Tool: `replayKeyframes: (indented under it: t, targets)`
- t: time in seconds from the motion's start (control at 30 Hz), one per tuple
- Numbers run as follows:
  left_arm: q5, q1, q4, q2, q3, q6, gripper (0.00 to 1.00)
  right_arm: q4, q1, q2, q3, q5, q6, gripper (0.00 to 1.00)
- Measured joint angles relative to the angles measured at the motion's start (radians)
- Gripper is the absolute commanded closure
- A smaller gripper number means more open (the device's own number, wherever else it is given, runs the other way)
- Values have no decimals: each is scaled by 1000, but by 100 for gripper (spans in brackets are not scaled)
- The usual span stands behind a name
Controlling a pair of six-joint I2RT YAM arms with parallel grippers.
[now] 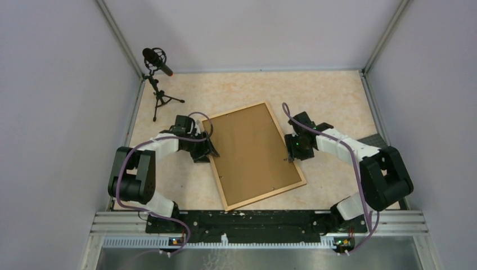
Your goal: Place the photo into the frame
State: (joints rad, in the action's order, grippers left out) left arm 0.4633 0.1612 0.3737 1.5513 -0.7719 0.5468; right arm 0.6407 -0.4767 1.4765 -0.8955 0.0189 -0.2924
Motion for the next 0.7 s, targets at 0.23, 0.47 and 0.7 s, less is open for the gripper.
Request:
replayKeyframes:
  t: [0.23, 0.47, 0.7]
  targets:
    - [3, -2, -3, 0, 1, 0, 41, -57, -12, 50, 5, -9, -13, 49]
    - [9, -2, -8, 0, 4, 0, 41, -107, -21, 77, 6, -6, -31, 54]
    - [16, -4, -16, 0, 8, 1, 41, -130, -30, 79, 13, 14, -50, 60]
